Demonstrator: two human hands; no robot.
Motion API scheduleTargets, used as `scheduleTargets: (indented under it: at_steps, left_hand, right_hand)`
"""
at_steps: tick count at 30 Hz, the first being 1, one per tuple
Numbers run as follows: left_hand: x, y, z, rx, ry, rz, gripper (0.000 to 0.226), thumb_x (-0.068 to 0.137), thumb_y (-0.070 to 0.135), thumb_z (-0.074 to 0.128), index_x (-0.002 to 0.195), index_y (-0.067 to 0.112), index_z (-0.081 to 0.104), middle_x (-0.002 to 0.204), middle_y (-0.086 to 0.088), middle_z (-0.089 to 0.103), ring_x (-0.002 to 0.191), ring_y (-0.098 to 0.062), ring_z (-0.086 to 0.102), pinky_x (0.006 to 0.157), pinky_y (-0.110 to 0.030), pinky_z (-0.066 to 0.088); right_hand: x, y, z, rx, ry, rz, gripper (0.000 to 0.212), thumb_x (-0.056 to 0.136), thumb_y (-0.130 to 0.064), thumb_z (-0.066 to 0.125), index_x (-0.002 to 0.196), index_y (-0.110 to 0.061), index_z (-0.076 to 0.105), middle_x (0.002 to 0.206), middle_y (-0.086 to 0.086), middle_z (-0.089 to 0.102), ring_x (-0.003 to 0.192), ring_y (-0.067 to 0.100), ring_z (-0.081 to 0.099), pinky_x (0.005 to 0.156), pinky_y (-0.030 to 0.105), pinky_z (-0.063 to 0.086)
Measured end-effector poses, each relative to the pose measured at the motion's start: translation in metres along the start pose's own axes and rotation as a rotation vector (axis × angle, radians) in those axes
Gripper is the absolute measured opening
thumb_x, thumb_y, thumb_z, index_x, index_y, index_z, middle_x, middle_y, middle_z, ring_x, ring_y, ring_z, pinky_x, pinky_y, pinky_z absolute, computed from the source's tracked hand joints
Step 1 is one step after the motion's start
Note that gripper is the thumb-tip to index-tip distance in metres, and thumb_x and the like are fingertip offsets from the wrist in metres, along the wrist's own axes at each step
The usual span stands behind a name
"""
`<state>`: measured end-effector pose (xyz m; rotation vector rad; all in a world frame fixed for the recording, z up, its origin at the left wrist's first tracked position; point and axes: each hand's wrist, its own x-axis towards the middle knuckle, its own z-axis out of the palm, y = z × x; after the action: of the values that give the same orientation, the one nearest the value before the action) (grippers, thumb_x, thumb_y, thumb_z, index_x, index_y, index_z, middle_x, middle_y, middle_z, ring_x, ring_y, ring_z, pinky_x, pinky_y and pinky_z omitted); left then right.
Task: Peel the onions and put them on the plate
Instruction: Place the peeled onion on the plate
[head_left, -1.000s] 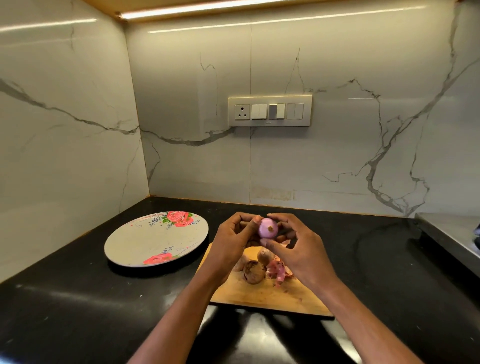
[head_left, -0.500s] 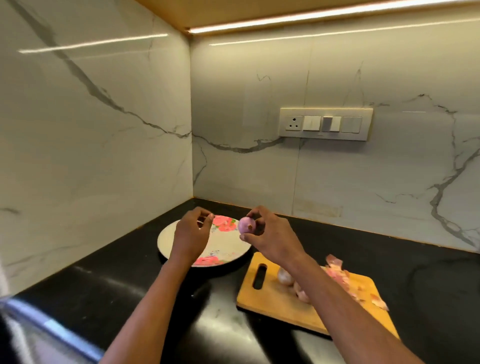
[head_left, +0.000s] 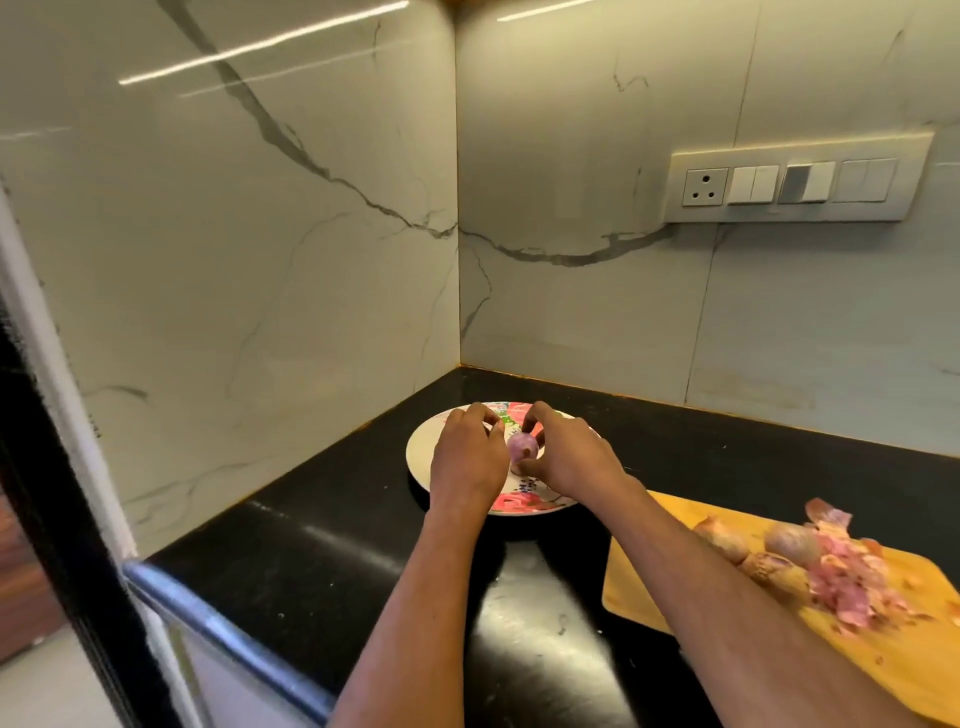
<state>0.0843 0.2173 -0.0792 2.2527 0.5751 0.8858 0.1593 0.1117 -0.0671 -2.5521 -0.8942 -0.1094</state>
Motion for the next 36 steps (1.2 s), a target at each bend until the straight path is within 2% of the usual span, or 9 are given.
scheduleTargets:
  at_steps: [4,8,11,15,18,26,30,34,36]
  left_hand:
    - [0.001,0.004,0.002,-0.014,-0.035,-0.007,0.023,0.101,0.023,0.058,0.123,0.017,0.063,0.124,-0.005,0.062,0.109,-0.018,0.061,0.088,-0.027,0.048]
    - [0.001,0.006,0.004,-0.016,-0.065,-0.002,0.022,0.099,0.025,0.061,0.120,0.019,0.063,0.122,-0.004,0.064,0.107,-0.017,0.061,0.092,-0.030,0.051]
    - [-0.003,0.012,0.007,-0.023,-0.103,0.044,0.020,0.099,0.027,0.061,0.116,0.019,0.064,0.116,-0.003,0.067,0.098,-0.013,0.060,0.085,-0.028,0.049]
    - [-0.013,0.026,0.007,-0.054,-0.142,0.145,0.020,0.099,0.026,0.061,0.117,0.018,0.065,0.107,0.002,0.067,0.092,-0.009,0.058,0.079,-0.022,0.042]
    - [-0.027,0.041,0.011,-0.207,-0.170,0.123,0.018,0.099,0.030,0.060,0.115,0.023,0.064,0.107,0.004,0.069,0.090,-0.008,0.064,0.078,-0.021,0.049]
    - [-0.066,0.139,0.035,-0.613,-0.424,0.240,0.019,0.099,0.026,0.060,0.111,0.014,0.068,0.097,-0.004,0.070,0.085,-0.014,0.069,0.069,-0.022,0.055]
    - [-0.077,0.165,0.057,-0.576,-0.493,0.269,0.018,0.099,0.026,0.060,0.111,0.015,0.068,0.099,-0.004,0.070,0.091,-0.018,0.069,0.075,-0.026,0.058]
    - [-0.085,0.163,0.077,-0.388,-0.452,0.330,0.015,0.098,0.024,0.062,0.111,0.018,0.068,0.098,0.005,0.067,0.090,-0.007,0.065,0.079,-0.022,0.056]
    - [-0.086,0.157,0.079,-0.310,-0.423,0.363,0.014,0.098,0.020,0.063,0.111,0.018,0.067,0.099,0.007,0.065,0.091,-0.005,0.062,0.080,-0.017,0.052]
  right_hand:
    - [-0.003,0.008,-0.009,0.023,-0.004,-0.009,0.058,0.084,-0.040,0.079,0.131,-0.033,0.046,0.124,-0.003,0.068,0.106,0.020,0.065,0.082,0.033,0.051]
    - [-0.017,0.016,-0.033,0.082,0.040,-0.014,0.050,0.088,-0.034,0.075,0.131,-0.032,0.050,0.124,-0.003,0.067,0.104,0.017,0.064,0.087,0.035,0.054]
    - [-0.040,0.032,-0.059,0.163,0.080,-0.044,0.041,0.089,-0.035,0.074,0.126,-0.030,0.056,0.118,-0.006,0.068,0.101,0.012,0.063,0.090,0.038,0.056]
    - [-0.090,0.067,-0.098,0.241,0.165,-0.040,0.027,0.091,-0.034,0.071,0.116,-0.029,0.064,0.102,-0.015,0.065,0.093,0.001,0.059,0.078,0.020,0.048]
    - [-0.129,0.097,-0.118,0.281,0.219,0.007,0.016,0.092,-0.031,0.071,0.108,-0.030,0.067,0.097,-0.017,0.065,0.089,-0.004,0.060,0.071,0.009,0.043]
    - [-0.176,0.147,-0.130,0.253,0.181,0.079,0.013,0.094,-0.038,0.066,0.107,-0.037,0.068,0.100,-0.022,0.067,0.094,-0.005,0.062,0.073,0.007,0.043]
    - [-0.177,0.150,-0.138,0.239,0.119,0.069,0.023,0.092,-0.037,0.069,0.115,-0.035,0.067,0.106,-0.019,0.068,0.096,-0.003,0.062,0.076,0.009,0.044]
    - [-0.176,0.153,-0.127,0.195,0.011,0.073,0.021,0.093,-0.033,0.069,0.113,-0.036,0.065,0.107,-0.014,0.069,0.083,0.000,0.066,0.064,0.009,0.047]
    - [-0.174,0.151,-0.125,0.137,0.012,0.079,0.030,0.091,-0.032,0.071,0.120,-0.037,0.062,0.112,-0.012,0.067,0.088,0.005,0.065,0.074,0.018,0.053]
